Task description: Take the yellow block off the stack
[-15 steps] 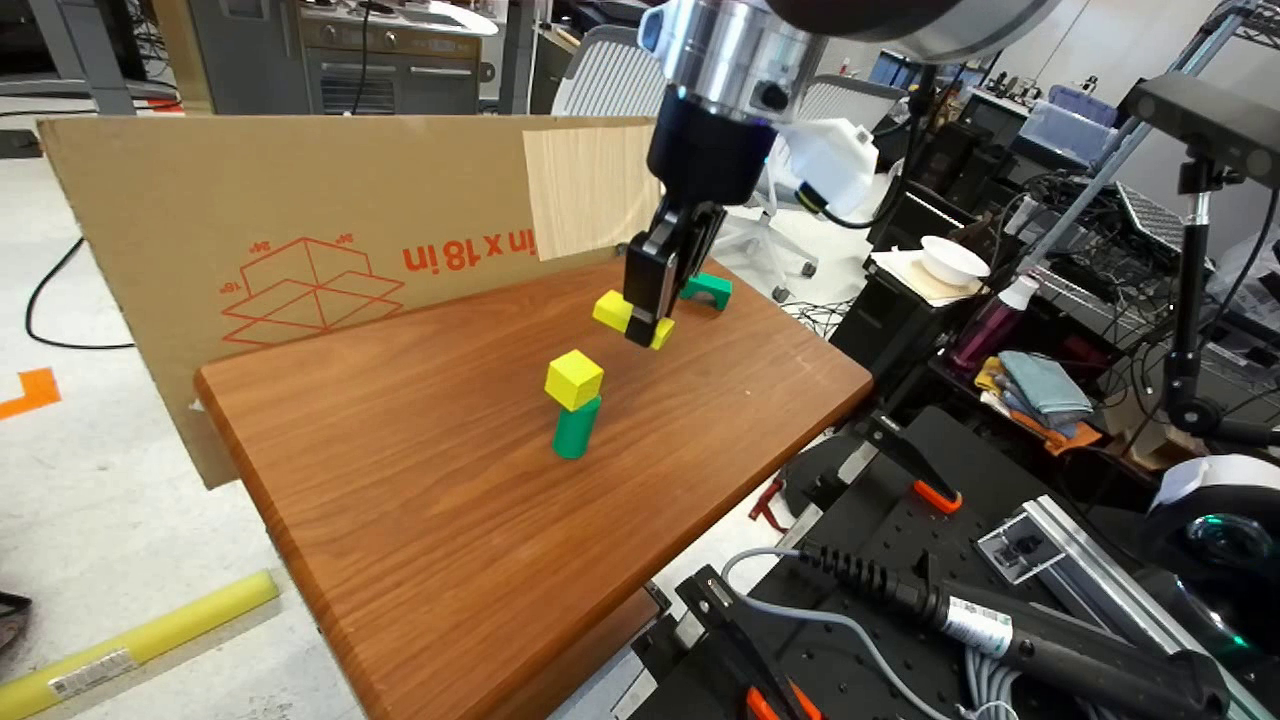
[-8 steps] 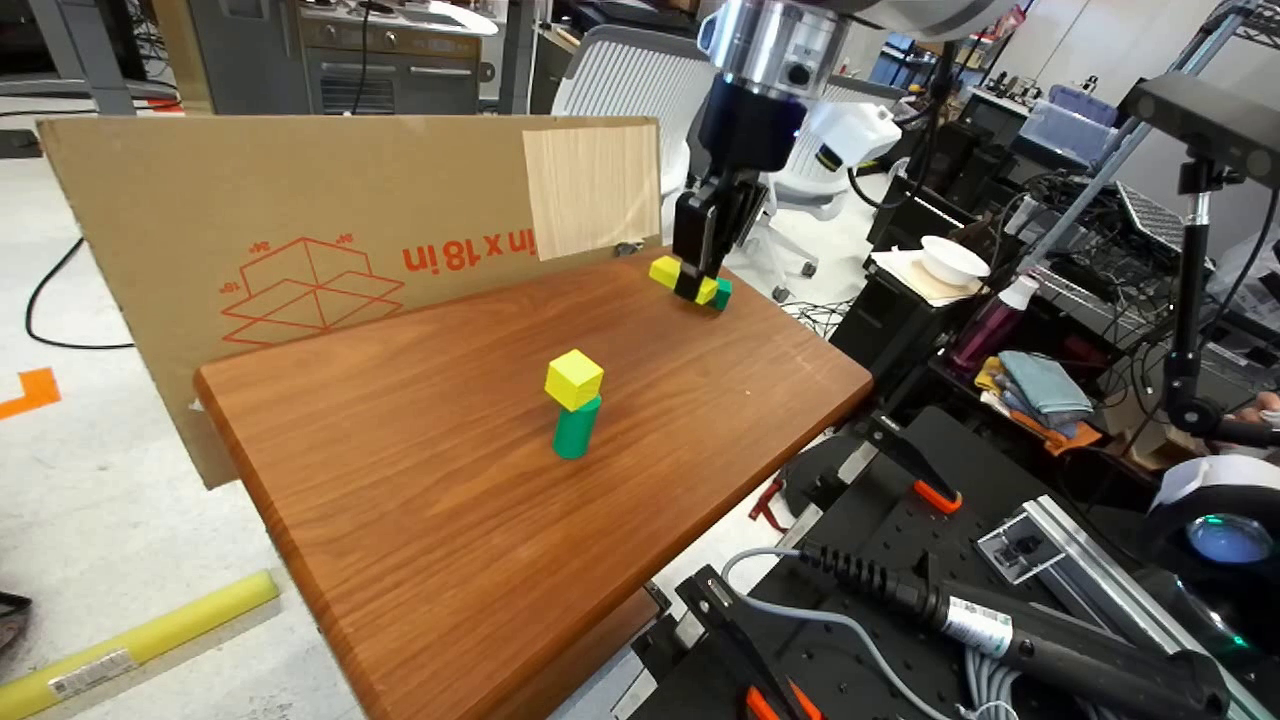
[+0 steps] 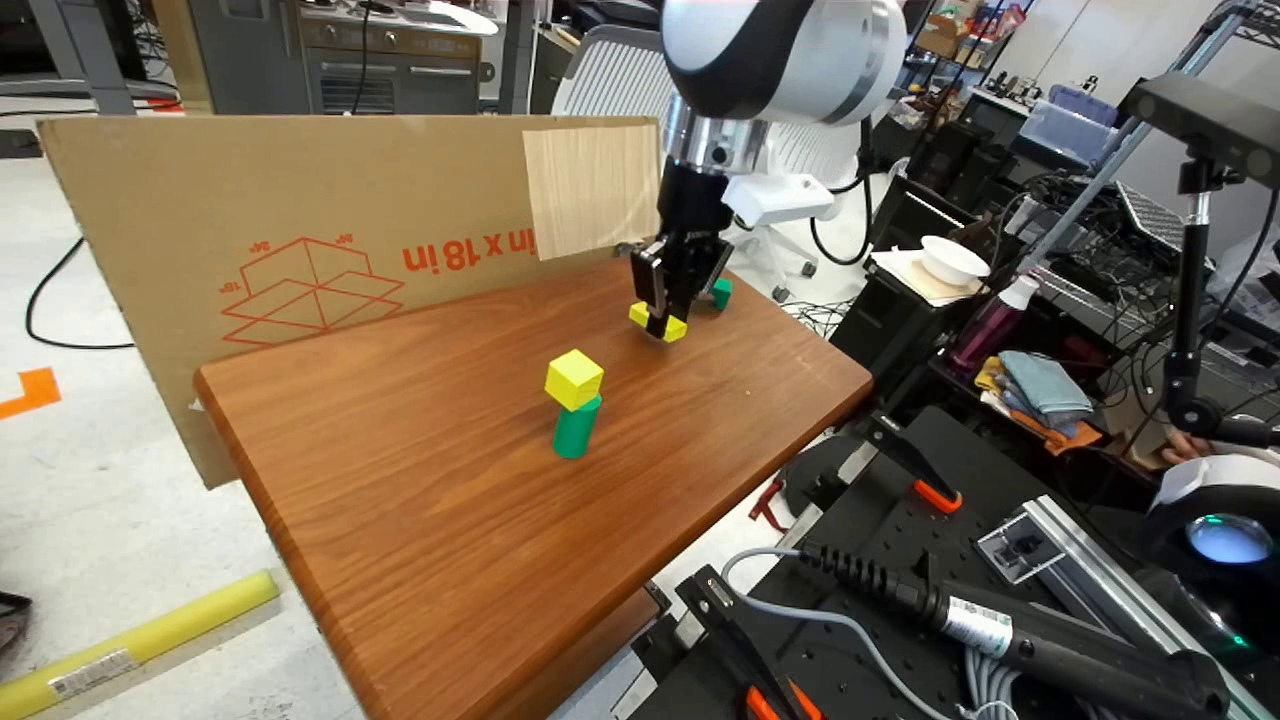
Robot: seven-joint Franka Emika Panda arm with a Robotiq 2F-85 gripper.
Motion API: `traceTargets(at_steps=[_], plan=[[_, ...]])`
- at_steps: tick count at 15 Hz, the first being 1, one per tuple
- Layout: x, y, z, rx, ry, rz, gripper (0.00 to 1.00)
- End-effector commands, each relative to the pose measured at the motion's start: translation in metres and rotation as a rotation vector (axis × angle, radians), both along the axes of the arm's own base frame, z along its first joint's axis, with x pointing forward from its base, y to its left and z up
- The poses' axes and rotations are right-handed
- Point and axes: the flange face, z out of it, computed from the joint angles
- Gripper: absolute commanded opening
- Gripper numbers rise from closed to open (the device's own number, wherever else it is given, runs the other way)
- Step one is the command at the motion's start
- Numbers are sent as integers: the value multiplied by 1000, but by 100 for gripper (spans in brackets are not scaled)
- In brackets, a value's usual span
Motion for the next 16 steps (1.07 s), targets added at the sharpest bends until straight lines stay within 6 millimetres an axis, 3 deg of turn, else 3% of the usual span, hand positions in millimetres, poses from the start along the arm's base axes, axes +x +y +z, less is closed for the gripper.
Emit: traceTargets(at_steps=[1, 5, 6, 8, 12, 16], plan=[[23, -6, -24, -9, 35, -59, 8], [31, -5, -19, -9, 33, -57, 8], [30, -4, -12, -6, 29, -42, 58], [25, -1, -1, 1, 16, -28, 65], [-2, -2, 34, -7, 0, 23, 95], [-33, 10, 69, -1, 17, 103, 100]])
